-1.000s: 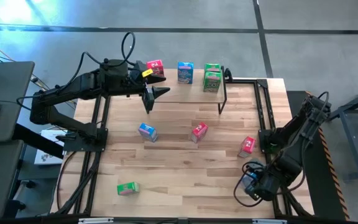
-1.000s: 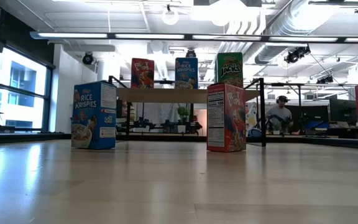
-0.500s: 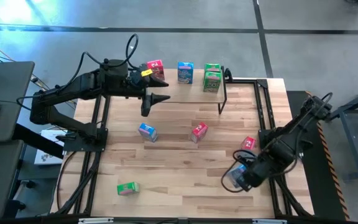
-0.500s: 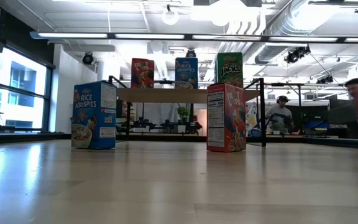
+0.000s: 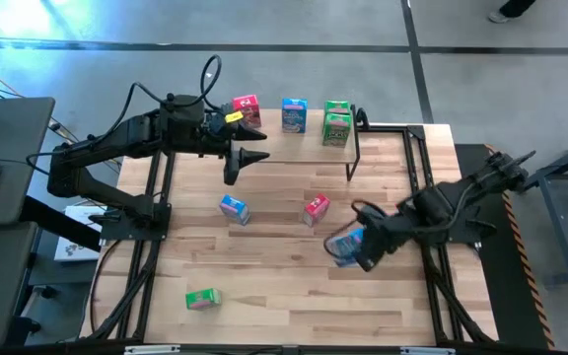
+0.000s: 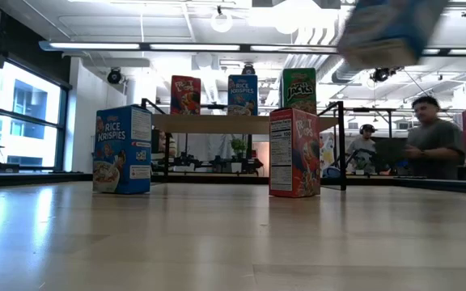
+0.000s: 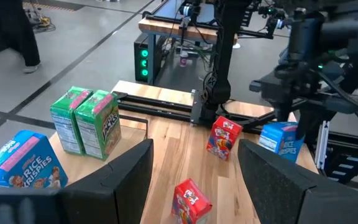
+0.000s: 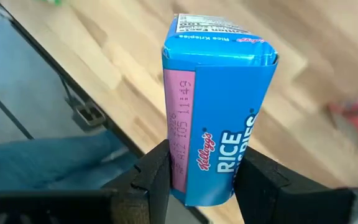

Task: Stack cereal on shelf
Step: Put the right blue cereal box on the shelf aligned with the other blue cereal box

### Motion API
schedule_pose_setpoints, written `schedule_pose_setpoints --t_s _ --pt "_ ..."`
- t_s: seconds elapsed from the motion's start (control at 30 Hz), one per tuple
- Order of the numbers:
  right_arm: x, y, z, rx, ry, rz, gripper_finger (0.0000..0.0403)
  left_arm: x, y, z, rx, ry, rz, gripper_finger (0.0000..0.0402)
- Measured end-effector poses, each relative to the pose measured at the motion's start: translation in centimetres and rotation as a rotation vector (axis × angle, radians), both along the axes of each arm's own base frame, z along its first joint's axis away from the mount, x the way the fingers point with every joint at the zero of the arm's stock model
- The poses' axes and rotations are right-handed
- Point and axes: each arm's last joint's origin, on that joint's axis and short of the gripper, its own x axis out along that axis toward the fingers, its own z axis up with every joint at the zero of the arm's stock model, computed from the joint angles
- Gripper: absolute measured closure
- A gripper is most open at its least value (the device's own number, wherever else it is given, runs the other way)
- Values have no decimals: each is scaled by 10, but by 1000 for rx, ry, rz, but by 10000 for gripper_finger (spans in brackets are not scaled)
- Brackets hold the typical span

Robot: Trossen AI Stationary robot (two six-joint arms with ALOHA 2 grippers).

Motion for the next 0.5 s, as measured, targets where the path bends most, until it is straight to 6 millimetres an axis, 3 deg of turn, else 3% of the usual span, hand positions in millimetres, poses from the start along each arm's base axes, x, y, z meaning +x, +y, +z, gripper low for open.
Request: schedule_pose_setpoints --t_s 0.5 --pt "36 -63 28 -109 -302 21 263 -1 0 -2 38 23 -14 176"
